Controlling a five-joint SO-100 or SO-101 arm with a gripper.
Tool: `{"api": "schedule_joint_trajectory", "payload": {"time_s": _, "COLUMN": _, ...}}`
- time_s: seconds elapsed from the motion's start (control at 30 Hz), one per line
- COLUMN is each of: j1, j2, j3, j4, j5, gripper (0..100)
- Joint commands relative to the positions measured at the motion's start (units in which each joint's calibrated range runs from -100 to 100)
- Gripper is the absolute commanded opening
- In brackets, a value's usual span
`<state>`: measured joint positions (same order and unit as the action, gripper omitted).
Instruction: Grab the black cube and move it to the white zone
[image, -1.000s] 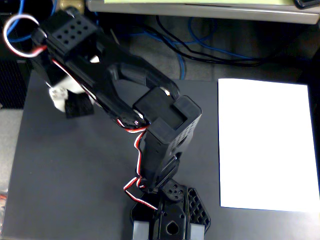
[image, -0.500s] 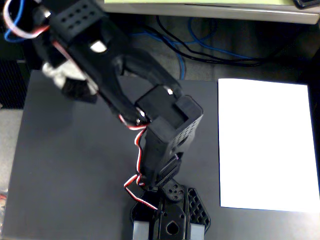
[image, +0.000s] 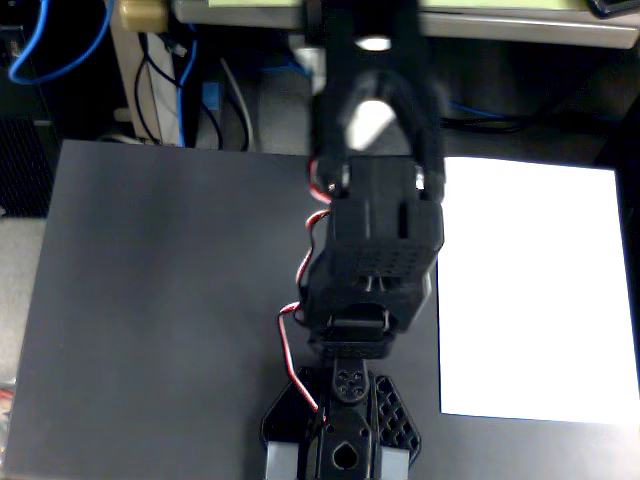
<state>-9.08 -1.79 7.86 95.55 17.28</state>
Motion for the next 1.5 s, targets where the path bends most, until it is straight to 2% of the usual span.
{"api": "schedule_joint_trajectory", "payload": {"time_s": 0.0, "j1": 8.1, "j2": -2.0, "j3": -4.2, "j4": 3.8, "j5": -2.0, "gripper": 1}}
{"api": "schedule_joint_trajectory", "payload": {"time_s": 0.3, "j1": 17.0, "j2": -25.7, "j3": 3.4, "j4": 4.0, "j5": -2.5, "gripper": 1}}
{"api": "schedule_joint_trajectory", "payload": {"time_s": 0.47, "j1": 25.6, "j2": -38.5, "j3": 10.4, "j4": 4.0, "j5": 0.2, "gripper": 1}}
{"api": "schedule_joint_trajectory", "payload": {"time_s": 0.63, "j1": 52.4, "j2": -43.2, "j3": 12.5, "j4": 3.8, "j5": 6.7, "gripper": 1}}
{"api": "schedule_joint_trajectory", "payload": {"time_s": 0.73, "j1": 57.4, "j2": -43.1, "j3": 12.7, "j4": 3.7, "j5": 7.1, "gripper": 1}}
{"api": "schedule_joint_trajectory", "payload": {"time_s": 0.8, "j1": 57.3, "j2": -43.0, "j3": 14.8, "j4": 3.0, "j5": 7.1, "gripper": 1}}
{"api": "schedule_joint_trajectory", "payload": {"time_s": 0.9, "j1": 57.5, "j2": -35.4, "j3": 27.4, "j4": -9.5, "j5": 8.8, "gripper": 1}}
{"api": "schedule_joint_trajectory", "payload": {"time_s": 0.97, "j1": 57.0, "j2": -27.1, "j3": 26.2, "j4": -12.9, "j5": 9.0, "gripper": 1}}
{"api": "schedule_joint_trajectory", "payload": {"time_s": 1.03, "j1": 56.5, "j2": -21.1, "j3": 18.9, "j4": -11.8, "j5": 9.0, "gripper": 1}}
{"api": "schedule_joint_trajectory", "payload": {"time_s": 1.1, "j1": 49.4, "j2": -18.4, "j3": 13.4, "j4": -7.0, "j5": 8.2, "gripper": 1}}
{"api": "schedule_joint_trajectory", "payload": {"time_s": 1.2, "j1": 39.8, "j2": -17.6, "j3": 12.2, "j4": -6.1, "j5": 4.8, "gripper": 1}}
{"api": "schedule_joint_trajectory", "payload": {"time_s": 1.33, "j1": 38.1, "j2": -17.3, "j3": 14.8, "j4": -6.4, "j5": 5.3, "gripper": 1}}
{"api": "schedule_joint_trajectory", "payload": {"time_s": 1.47, "j1": 34.3, "j2": -17.4, "j3": 29.2, "j4": -15.7, "j5": 5.4, "gripper": 1}}
